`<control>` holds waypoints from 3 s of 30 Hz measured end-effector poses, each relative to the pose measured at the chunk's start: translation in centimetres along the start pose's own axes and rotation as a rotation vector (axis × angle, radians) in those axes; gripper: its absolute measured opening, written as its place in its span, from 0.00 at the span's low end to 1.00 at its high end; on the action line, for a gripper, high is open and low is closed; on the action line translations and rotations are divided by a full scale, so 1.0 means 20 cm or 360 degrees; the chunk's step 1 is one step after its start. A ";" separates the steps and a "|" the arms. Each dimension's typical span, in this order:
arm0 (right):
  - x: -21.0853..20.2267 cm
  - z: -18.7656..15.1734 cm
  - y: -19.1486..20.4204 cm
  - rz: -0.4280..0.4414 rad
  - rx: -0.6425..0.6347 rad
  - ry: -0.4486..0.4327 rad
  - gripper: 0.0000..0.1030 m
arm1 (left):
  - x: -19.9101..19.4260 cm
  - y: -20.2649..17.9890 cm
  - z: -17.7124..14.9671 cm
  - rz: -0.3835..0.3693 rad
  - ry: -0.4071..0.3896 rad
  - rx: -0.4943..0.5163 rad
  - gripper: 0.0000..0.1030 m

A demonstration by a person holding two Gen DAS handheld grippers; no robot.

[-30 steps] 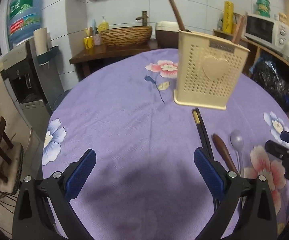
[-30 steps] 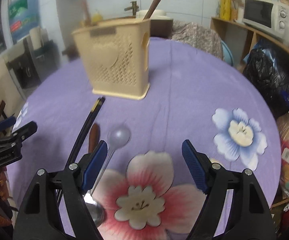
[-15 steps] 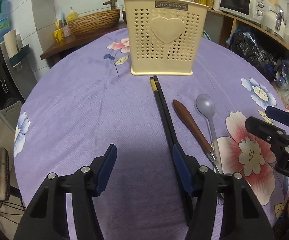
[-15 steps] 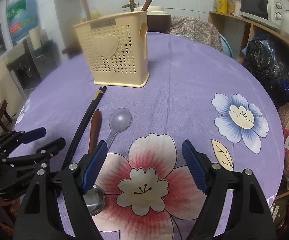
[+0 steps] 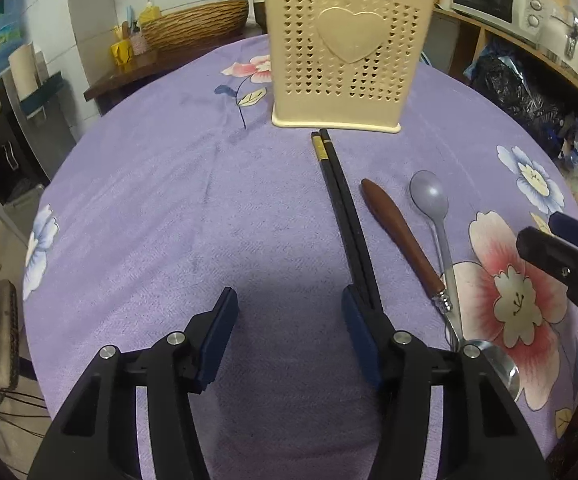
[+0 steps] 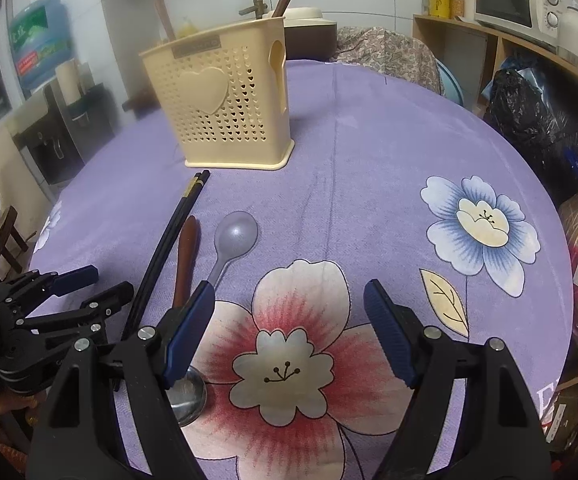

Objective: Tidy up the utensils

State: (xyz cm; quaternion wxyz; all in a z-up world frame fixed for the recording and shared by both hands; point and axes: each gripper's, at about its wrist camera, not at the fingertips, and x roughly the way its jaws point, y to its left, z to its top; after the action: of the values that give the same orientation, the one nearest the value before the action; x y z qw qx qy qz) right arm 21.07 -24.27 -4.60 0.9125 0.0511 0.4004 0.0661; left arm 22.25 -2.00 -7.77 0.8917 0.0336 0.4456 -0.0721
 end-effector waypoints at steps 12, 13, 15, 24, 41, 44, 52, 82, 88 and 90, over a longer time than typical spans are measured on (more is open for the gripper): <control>-0.01 -0.01 0.01 0.0017 -0.0002 0.0005 0.75 | -0.02 -0.08 -0.01 -0.0016 0.0004 0.0053 0.53; -0.01 -0.01 0.00 0.0019 0.0002 0.0005 0.75 | -0.02 -0.08 -0.01 -0.0011 0.0002 0.0058 0.53; 0.00 -0.01 0.00 0.0019 0.0008 0.0008 0.75 | -0.02 -0.06 -0.02 -0.0023 0.0003 0.0023 0.53; 0.00 -0.02 -0.01 0.0026 0.0019 0.0018 0.75 | -0.01 -0.11 -0.02 0.0035 0.0033 0.0097 0.54; -0.01 0.02 0.09 0.0059 -0.0082 -0.0026 0.75 | 0.07 0.05 0.12 0.0095 0.0013 0.0007 0.10; -0.01 0.04 0.16 0.0093 -0.0150 -0.0046 0.70 | 0.05 0.12 0.10 0.0104 0.0011 -0.0054 0.09; 0.14 0.10 0.36 0.0251 -0.0340 0.0081 0.37 | 0.03 0.18 0.07 0.0063 -0.0001 -0.0159 0.10; 0.47 0.19 0.51 0.0154 -0.0433 0.0277 0.17 | 0.19 0.20 0.31 0.0048 0.0134 0.0062 0.46; 0.46 0.19 0.49 0.0188 -0.0406 0.0263 0.16 | 0.21 0.20 0.33 0.0053 0.0147 0.0065 0.46; 0.42 0.19 0.47 0.0207 -0.0379 0.0234 0.16 | 0.22 0.20 0.34 0.0052 0.0154 0.0066 0.46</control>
State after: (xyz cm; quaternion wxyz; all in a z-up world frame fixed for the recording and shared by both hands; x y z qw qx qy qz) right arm 28.78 -13.81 -6.69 0.8741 -0.0366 0.4513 0.1758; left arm 30.82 0.60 -7.13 0.8693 0.0627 0.4860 -0.0651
